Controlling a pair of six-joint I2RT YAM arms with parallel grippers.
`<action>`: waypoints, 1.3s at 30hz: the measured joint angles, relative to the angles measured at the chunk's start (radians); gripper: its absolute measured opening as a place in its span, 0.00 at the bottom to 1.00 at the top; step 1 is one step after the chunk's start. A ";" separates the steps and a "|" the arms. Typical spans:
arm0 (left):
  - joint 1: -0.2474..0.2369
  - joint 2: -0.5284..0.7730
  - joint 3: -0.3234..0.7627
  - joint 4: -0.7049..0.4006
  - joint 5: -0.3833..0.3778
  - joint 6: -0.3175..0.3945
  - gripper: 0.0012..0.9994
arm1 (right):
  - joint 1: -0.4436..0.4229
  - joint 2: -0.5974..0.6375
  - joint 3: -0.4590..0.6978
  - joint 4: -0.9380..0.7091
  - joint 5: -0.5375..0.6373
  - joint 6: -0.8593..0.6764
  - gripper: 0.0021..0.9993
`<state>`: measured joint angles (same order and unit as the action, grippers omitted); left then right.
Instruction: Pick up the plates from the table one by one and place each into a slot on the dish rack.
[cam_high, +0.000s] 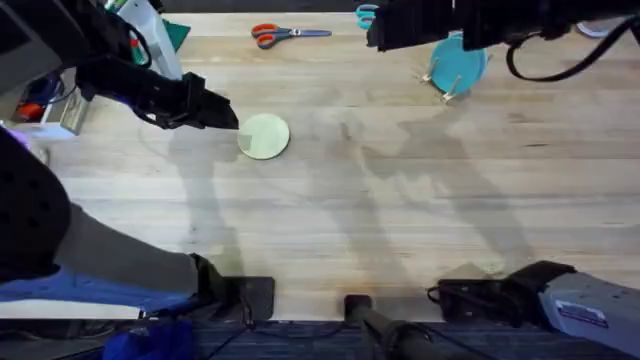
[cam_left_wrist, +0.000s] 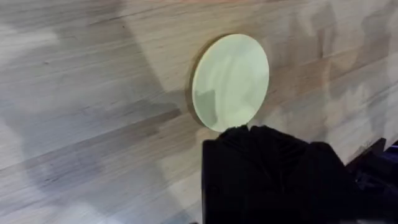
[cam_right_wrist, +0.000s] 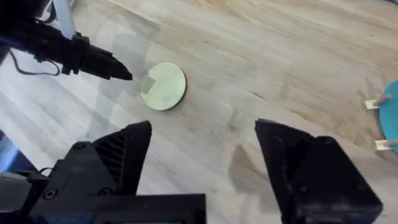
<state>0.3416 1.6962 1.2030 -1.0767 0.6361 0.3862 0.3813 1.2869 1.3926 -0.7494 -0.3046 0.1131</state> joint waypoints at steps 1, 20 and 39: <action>0.002 0.000 0.000 0.000 0.000 0.000 0.04 | 0.000 0.000 0.000 0.000 0.000 0.000 1.00; 0.002 0.091 -0.002 0.057 0.029 0.000 0.04 | 0.000 0.000 0.000 0.000 0.000 0.000 0.99; 0.002 0.092 -0.002 0.077 0.031 0.000 0.04 | 0.000 0.000 0.000 0.000 0.000 0.000 1.00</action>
<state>0.3431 1.7878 1.2011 -0.9994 0.6670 0.3866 0.3813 1.2869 1.3926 -0.7493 -0.3046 0.1134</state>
